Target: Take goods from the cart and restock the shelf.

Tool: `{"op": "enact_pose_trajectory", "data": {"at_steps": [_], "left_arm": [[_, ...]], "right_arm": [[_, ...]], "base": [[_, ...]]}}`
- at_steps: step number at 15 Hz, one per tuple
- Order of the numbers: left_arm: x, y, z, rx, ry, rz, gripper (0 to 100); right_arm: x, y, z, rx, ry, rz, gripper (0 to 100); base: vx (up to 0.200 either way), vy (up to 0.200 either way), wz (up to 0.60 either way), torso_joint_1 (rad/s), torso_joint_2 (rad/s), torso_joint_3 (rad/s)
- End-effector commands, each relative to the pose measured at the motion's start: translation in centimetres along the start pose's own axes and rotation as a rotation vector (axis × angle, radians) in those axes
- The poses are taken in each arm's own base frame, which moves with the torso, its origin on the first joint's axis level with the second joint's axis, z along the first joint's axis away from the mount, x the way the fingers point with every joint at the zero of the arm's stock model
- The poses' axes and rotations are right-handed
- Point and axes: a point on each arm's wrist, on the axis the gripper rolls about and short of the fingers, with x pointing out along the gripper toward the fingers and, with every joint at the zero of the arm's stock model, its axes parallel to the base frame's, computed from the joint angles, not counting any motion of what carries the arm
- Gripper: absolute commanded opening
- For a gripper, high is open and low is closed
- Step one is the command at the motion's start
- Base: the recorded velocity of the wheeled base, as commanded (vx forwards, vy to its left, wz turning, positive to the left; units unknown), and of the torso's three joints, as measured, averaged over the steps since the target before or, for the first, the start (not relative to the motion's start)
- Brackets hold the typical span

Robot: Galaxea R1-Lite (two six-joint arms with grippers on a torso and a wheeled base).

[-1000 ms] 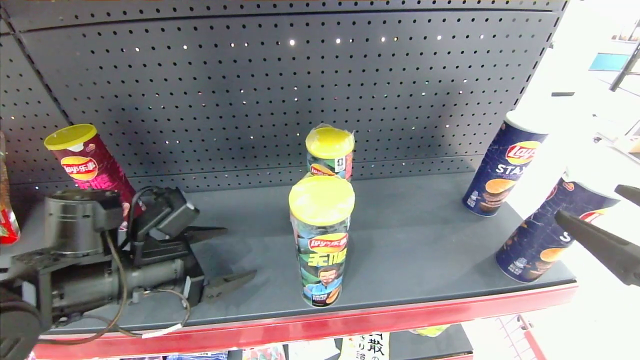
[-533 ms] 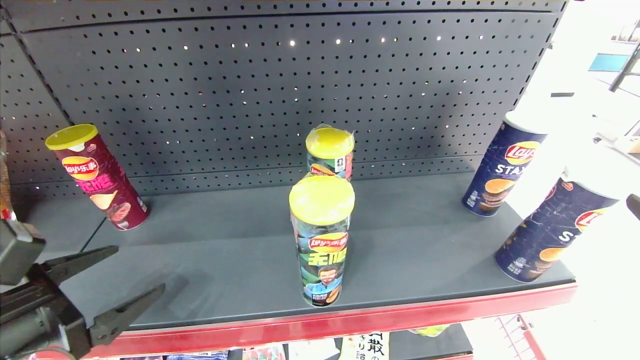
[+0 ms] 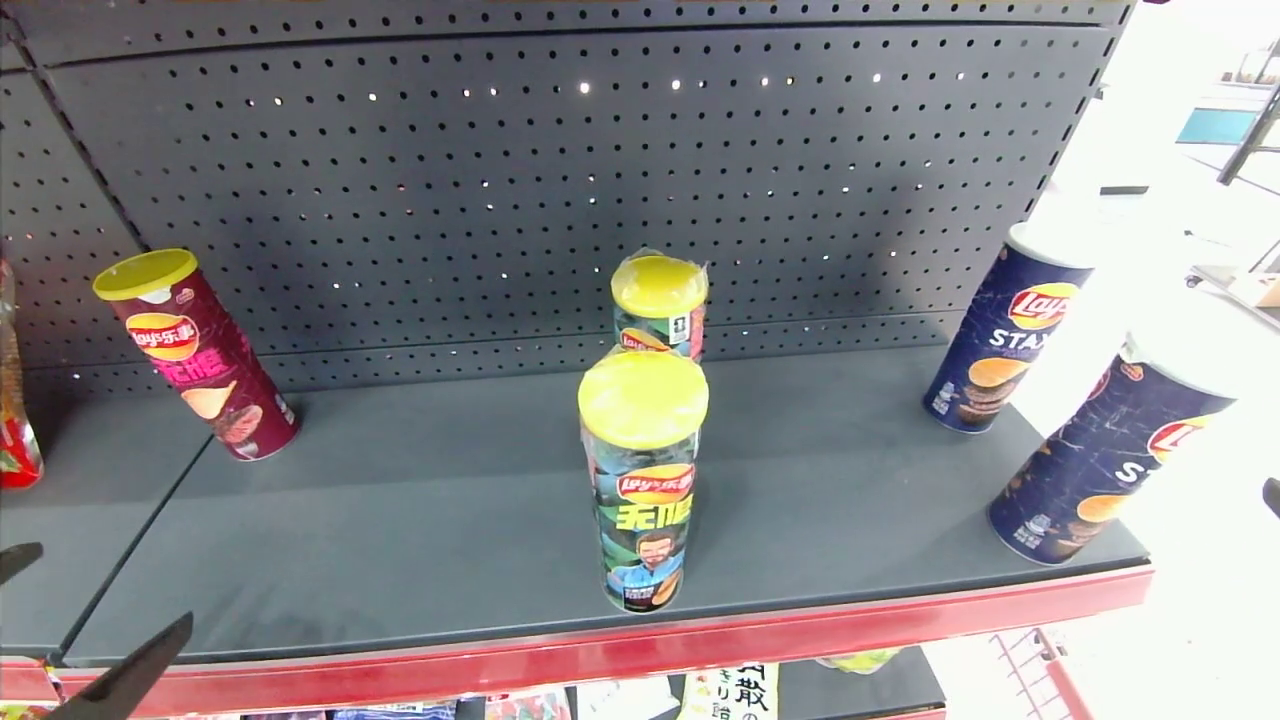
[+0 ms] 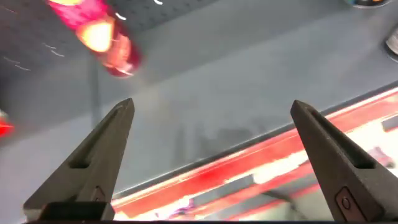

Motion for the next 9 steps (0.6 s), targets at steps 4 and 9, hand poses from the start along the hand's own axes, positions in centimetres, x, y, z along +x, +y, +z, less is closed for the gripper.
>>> {"op": "enact_pose_trajectory", "data": {"at_steps": [4, 9], "left_arm": [[-0.7, 0.1, 0.0, 0.043, 0.000, 0.111, 100], [-1.2, -0.2, -0.6, 0.039, -0.013, 0.122, 100]], "right_arm": [[-1.2, -0.2, -1.8, 0.031, 0.046, -0.022, 100], [-1.4, -0.2, -2.4, -0.001, 0.053, -0.022, 100]], "base": [[-0.050, -0.050, 0.00, 0.001, 0.00, 0.002], [-0.200, 0.000, 0.00, -0.003, 0.00, 0.000]]}}
